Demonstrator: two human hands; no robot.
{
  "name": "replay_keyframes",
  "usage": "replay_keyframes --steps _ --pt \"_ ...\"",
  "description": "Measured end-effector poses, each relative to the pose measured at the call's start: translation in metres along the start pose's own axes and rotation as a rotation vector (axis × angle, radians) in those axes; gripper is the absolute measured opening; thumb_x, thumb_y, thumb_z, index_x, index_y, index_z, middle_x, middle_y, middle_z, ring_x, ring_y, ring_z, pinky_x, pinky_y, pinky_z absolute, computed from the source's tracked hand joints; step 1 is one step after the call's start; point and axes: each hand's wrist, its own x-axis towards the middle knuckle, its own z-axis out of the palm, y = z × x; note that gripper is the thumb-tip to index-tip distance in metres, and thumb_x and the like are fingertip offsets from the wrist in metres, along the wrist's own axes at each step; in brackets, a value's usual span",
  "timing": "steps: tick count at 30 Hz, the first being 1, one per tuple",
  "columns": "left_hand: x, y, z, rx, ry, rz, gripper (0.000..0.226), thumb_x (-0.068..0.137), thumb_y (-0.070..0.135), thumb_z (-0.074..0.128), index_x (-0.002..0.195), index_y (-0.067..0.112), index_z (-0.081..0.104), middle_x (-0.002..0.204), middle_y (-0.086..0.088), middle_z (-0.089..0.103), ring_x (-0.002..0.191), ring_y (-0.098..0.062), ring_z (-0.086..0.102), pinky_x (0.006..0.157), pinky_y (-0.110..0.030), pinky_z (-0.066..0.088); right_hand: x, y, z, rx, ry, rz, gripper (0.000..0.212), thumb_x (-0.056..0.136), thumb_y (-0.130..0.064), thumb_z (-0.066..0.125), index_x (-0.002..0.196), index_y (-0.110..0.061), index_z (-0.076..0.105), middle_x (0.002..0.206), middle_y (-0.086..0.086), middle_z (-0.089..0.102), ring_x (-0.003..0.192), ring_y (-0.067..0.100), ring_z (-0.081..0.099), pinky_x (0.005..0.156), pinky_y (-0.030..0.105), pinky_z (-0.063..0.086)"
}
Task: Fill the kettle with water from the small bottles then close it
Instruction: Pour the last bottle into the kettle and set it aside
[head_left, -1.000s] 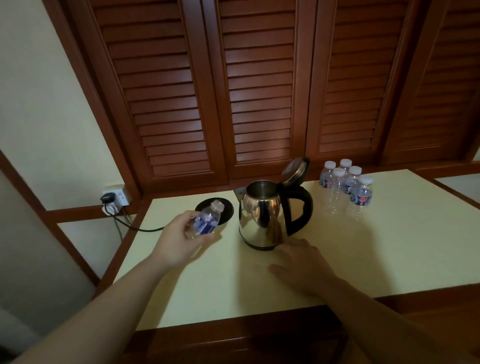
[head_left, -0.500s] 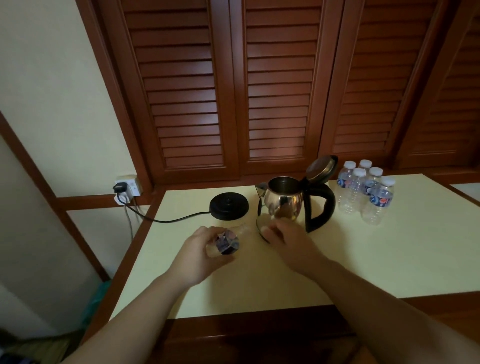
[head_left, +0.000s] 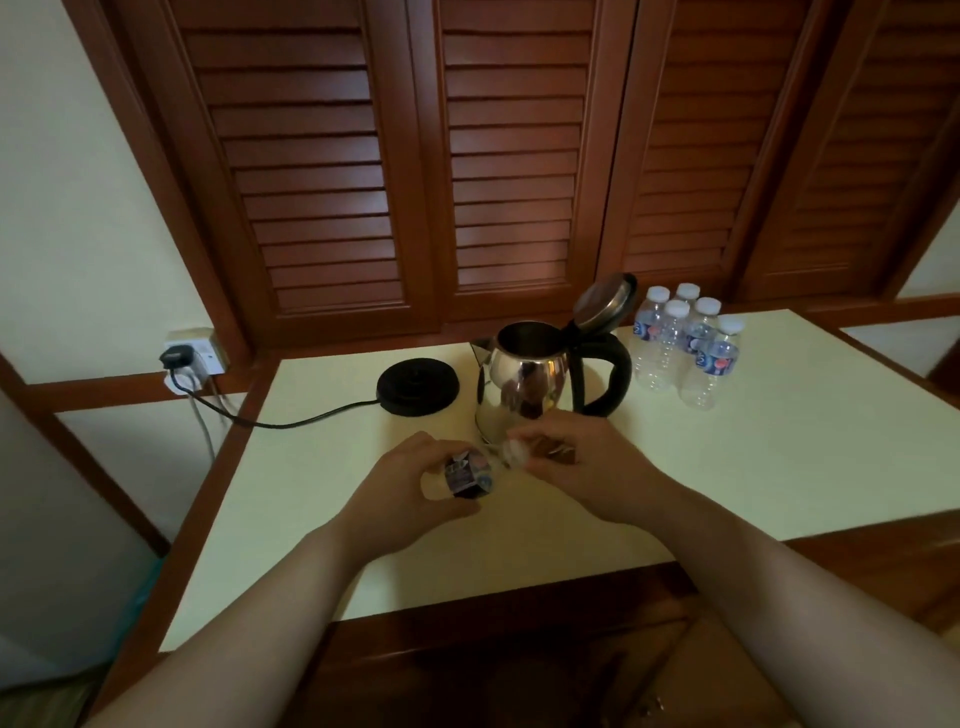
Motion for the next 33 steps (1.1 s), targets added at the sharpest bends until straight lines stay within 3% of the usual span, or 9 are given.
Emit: replay_keyframes --steps 5,9,14,17,21,25,27,30,33 --pt "0.01 0.022 0.014 0.013 -0.017 0.036 0.056 0.08 0.046 0.085 0.131 0.047 0.062 0.108 0.014 0.058 0.099 -0.003 0.057 0.083 -0.017 0.047 -0.012 0.009 -0.024 -0.028 -0.012 0.049 0.021 0.1 -0.042 0.063 0.106 -0.025 0.076 0.091 -0.013 0.07 0.083 0.003 0.067 0.075 0.019 0.054" --pt "0.019 0.047 0.032 0.049 0.024 0.032 0.059 0.078 0.046 0.087 0.132 0.046 0.062 0.107 0.014 0.057 0.101 -0.004 0.055 0.086 -0.022 0.048 -0.021 0.023 -0.036 -0.11 0.041 0.171 0.043 0.105 -0.047 0.051 0.089 -0.011 0.068 0.079 0.006 0.068 0.071 0.021 0.065 0.073 0.046 0.059" --pt "0.034 0.077 0.058 0.012 0.045 -0.017 0.063 0.077 0.04 0.089 0.133 0.048 0.061 0.107 0.015 0.056 0.1 -0.006 0.058 0.087 -0.026 0.05 -0.032 0.047 -0.078 0.035 -0.069 0.081 0.026 0.096 -0.037 0.071 0.118 -0.022 0.07 0.099 -0.003 0.067 0.086 0.013 0.067 0.069 0.032 0.063" --pt "0.042 0.095 0.078 -0.032 0.028 0.004 0.057 0.078 0.04 0.088 0.129 0.048 0.063 0.111 0.014 0.056 0.106 -0.005 0.057 0.091 -0.028 0.049 -0.041 0.062 -0.096 -0.075 -0.078 0.075 0.019 0.099 -0.041 0.065 0.092 -0.024 0.067 0.084 0.0 0.064 0.074 0.013 0.063 0.069 0.037 0.056" --pt "0.061 0.127 0.107 -0.013 0.066 0.012 0.061 0.078 0.042 0.087 0.125 0.061 0.055 0.109 0.014 0.055 0.105 -0.002 0.055 0.092 -0.022 0.047 -0.05 0.085 -0.113 -0.124 -0.006 0.173 0.048 0.106 -0.054 0.042 0.071 -0.026 0.058 0.071 0.001 0.06 0.068 0.017 0.059 0.074 0.039 0.05" --pt "0.084 0.151 0.14 0.009 0.086 -0.062 0.059 0.078 0.049 0.085 0.132 0.045 0.06 0.111 0.015 0.054 0.104 0.001 0.054 0.087 -0.014 0.045 -0.058 0.118 -0.149 -0.145 0.031 0.29 0.059 0.105 -0.06 0.036 0.078 -0.015 0.062 0.081 0.01 0.066 0.078 0.023 0.063 0.082 0.038 0.049" --pt "0.096 0.161 0.154 -0.025 0.14 -0.104 0.056 0.078 0.051 0.085 0.127 0.045 0.06 0.11 0.015 0.056 0.104 0.005 0.054 0.083 -0.007 0.041 -0.062 0.144 -0.171 -0.259 0.023 0.295 0.049 0.105 -0.055 0.042 0.081 -0.014 0.056 0.083 0.009 0.065 0.081 0.022 0.062 0.079 0.037 0.048" --pt "0.118 0.172 0.173 -0.132 0.2 -0.138 0.047 0.077 0.052 0.086 0.118 0.041 0.065 0.11 0.013 0.065 0.103 -0.002 0.061 0.089 -0.02 0.049 -0.064 0.191 -0.195 -0.287 0.096 0.37 0.037 0.096 -0.051 0.062 0.083 -0.017 0.063 0.085 -0.003 0.065 0.086 0.018 0.061 0.077 0.035 0.05" --pt "0.142 0.179 0.191 -0.245 0.237 -0.204 0.045 0.078 0.042 0.088 0.117 0.031 0.067 0.109 0.014 0.072 0.102 -0.005 0.066 0.09 -0.027 0.053 -0.064 0.227 -0.209 -0.405 0.064 0.403 0.04 0.093 -0.054 0.064 0.115 -0.021 0.068 0.116 -0.002 0.066 0.113 0.02 0.054 0.095 0.039 0.049"
